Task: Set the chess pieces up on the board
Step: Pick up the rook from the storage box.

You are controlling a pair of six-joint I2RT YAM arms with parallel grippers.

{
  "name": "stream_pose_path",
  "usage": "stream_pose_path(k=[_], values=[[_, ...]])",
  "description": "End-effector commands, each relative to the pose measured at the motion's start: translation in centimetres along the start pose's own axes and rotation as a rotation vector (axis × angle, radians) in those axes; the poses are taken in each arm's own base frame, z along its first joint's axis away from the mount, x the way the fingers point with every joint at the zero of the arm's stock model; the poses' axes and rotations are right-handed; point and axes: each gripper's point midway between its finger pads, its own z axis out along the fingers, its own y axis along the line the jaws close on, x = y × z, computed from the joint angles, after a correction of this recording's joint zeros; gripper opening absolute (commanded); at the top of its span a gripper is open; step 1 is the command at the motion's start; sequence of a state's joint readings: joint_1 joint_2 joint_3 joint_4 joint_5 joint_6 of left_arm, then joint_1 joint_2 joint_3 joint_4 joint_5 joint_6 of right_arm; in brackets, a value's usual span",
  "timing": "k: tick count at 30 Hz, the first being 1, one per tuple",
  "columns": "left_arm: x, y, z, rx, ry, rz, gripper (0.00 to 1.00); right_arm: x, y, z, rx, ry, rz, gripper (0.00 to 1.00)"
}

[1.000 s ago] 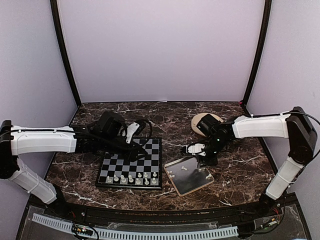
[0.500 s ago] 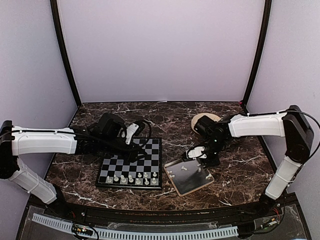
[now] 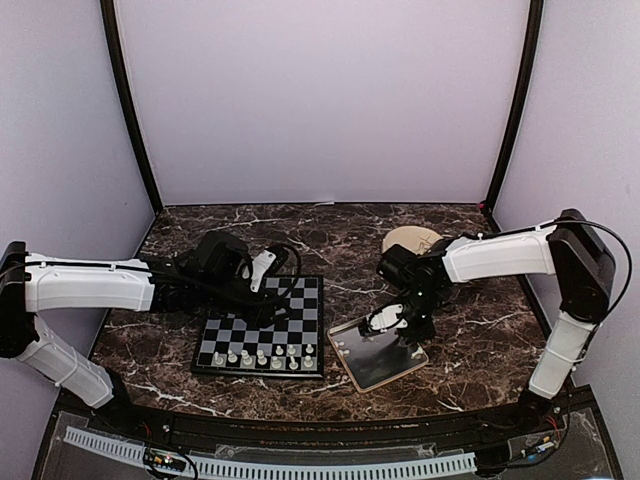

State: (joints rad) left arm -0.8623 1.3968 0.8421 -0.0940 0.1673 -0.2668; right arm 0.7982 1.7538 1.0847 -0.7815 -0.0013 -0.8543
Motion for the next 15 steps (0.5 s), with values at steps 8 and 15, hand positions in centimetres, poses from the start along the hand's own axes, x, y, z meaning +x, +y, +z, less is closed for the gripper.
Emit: stream_pose_path(k=[8,15], values=[[-0.4,-0.4,-0.5,0.01,-0.037,0.0,0.36,-1.3,0.5,1.4,0.018,0.042,-0.049,0.2],[0.0,-0.1,-0.5,-0.001,-0.032,-0.002,0.36,-3.6,0.0,-0.5,0.019,-0.058,-0.026,0.13]])
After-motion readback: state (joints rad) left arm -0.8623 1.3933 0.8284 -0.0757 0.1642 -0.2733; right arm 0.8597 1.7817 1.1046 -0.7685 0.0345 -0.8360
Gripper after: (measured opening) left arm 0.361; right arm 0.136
